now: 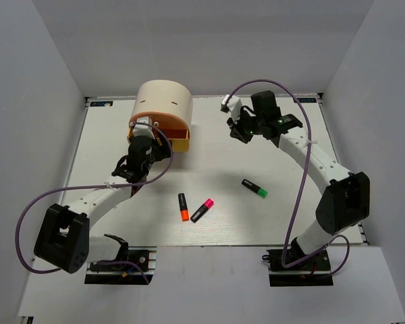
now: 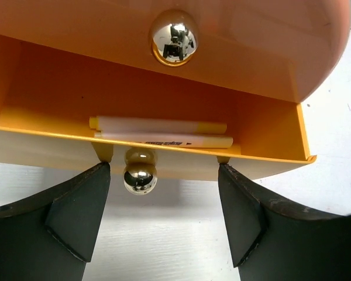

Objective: Sort the stationery into containers
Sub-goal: Close the drawer at the center of the board.

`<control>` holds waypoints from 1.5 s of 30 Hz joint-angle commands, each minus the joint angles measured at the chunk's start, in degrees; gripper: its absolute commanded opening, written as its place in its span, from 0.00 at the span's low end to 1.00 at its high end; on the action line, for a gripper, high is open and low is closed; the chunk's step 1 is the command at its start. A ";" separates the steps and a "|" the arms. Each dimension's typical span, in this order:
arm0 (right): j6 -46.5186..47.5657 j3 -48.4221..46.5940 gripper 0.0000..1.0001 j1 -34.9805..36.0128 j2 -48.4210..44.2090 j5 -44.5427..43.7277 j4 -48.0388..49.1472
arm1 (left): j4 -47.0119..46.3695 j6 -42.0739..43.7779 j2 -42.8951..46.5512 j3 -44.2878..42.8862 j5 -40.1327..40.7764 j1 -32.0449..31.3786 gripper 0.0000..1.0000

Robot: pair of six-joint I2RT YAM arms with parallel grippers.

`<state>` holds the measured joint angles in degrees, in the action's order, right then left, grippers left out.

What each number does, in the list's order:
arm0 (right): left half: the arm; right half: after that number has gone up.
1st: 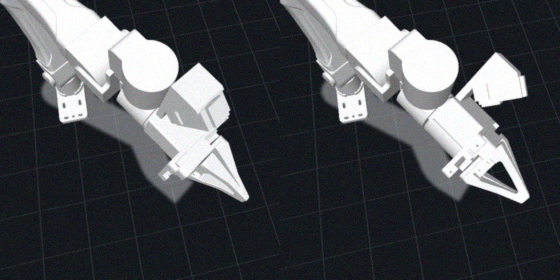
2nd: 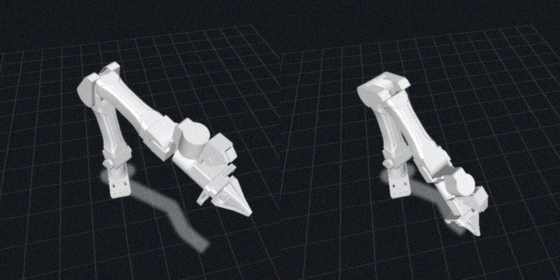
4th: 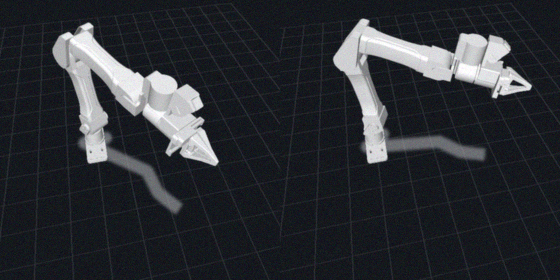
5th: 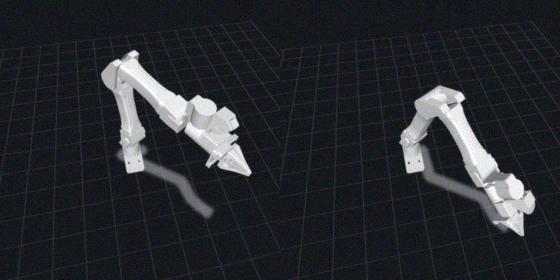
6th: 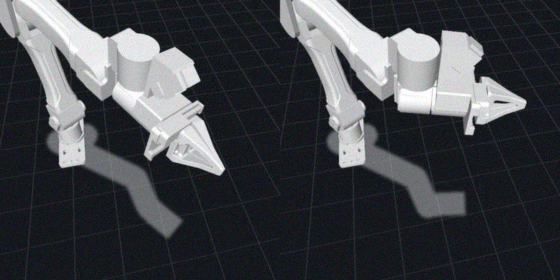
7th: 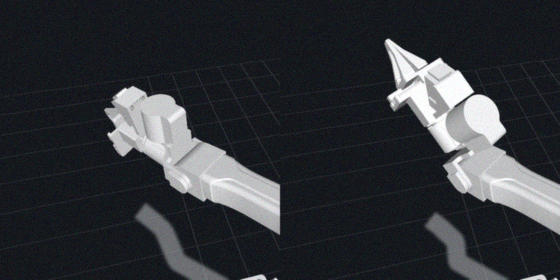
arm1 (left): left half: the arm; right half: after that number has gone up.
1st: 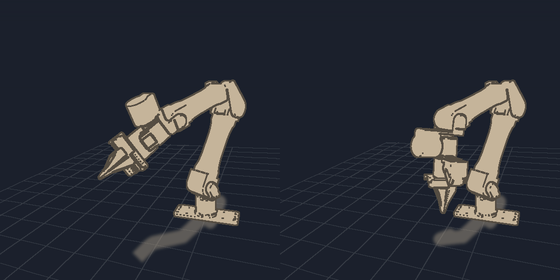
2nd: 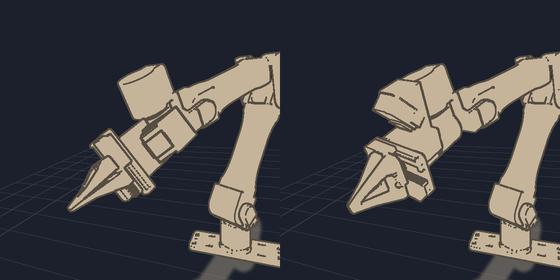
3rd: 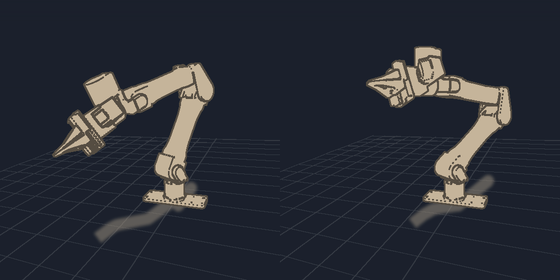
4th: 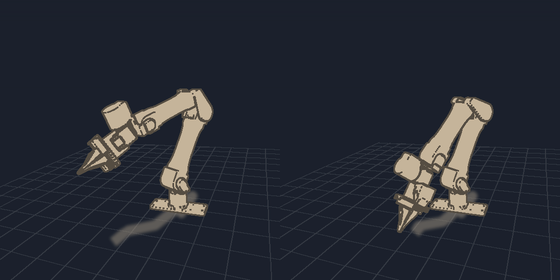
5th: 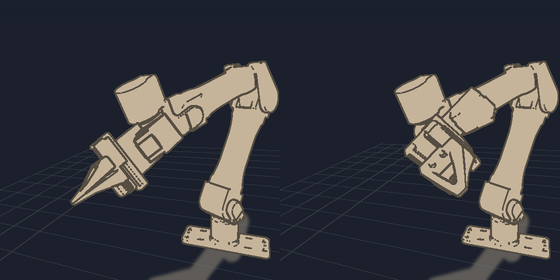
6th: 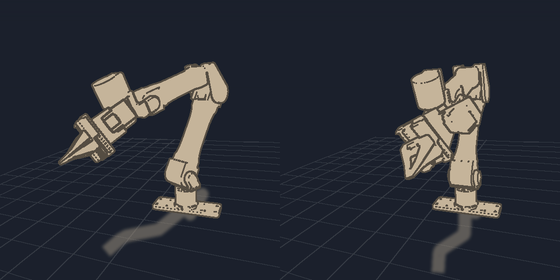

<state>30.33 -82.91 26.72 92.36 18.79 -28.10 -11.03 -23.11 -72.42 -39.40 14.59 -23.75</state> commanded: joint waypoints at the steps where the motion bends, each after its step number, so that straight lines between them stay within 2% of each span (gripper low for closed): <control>1: -1.67 1.26 0.11 -1.40 -4.03 2.04 3.66 | -1.89 0.44 -0.88 -2.87 1.49 0.28 0.84; 17: -3.17 6.71 0.14 -6.33 -6.66 5.12 4.37 | -4.00 0.44 -8.42 -7.44 3.16 0.28 0.84; 33: -2.82 9.35 0.17 -8.18 -7.72 6.17 4.45 | -7.34 -2.46 -13.09 -9.65 6.59 0.28 0.81; 41: -2.73 9.88 0.17 -8.44 -7.89 6.70 4.45 | -8.40 -3.08 -11.52 -9.12 6.59 -0.33 0.79; 45: -2.64 10.58 0.17 -8.53 -8.16 6.97 4.54 | -9.88 -5.27 -6.25 -3.08 5.01 -0.33 0.75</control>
<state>27.97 -73.21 18.37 86.59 24.38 -25.06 -17.85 -26.48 -84.42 -45.58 19.22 -23.86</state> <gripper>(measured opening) 0.165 0.763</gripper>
